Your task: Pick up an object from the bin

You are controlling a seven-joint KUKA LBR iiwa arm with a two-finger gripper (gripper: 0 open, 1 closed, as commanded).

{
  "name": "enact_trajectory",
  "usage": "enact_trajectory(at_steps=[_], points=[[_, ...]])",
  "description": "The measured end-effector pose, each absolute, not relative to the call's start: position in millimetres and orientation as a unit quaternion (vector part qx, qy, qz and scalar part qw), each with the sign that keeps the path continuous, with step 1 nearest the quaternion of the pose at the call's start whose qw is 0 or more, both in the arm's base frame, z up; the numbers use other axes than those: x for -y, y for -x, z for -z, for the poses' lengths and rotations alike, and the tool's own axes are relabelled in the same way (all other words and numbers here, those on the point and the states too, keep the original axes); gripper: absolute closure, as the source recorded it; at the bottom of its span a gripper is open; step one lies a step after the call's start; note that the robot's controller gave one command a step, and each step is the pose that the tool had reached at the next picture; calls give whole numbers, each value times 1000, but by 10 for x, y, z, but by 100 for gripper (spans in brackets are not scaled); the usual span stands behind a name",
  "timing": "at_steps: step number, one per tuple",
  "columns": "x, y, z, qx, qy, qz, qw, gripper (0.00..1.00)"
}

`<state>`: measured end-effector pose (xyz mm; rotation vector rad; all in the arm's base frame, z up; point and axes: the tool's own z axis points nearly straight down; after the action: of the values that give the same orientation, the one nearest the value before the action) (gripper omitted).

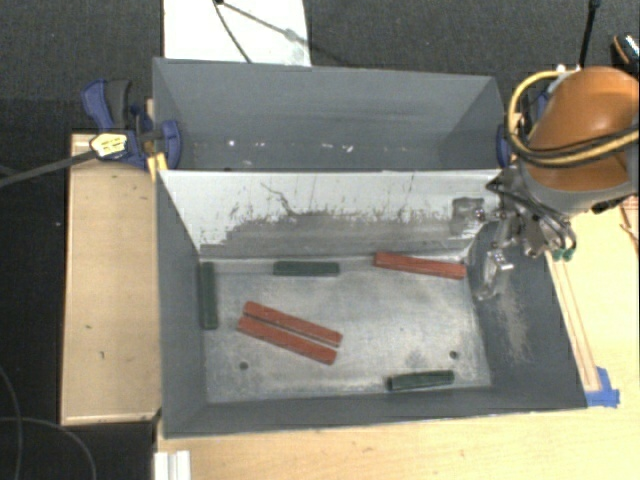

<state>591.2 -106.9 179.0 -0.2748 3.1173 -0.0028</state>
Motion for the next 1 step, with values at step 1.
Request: enact_trajectory(at_steps=[1], points=[[1219,-5869,-948,-993,-121,0,-2,0]])
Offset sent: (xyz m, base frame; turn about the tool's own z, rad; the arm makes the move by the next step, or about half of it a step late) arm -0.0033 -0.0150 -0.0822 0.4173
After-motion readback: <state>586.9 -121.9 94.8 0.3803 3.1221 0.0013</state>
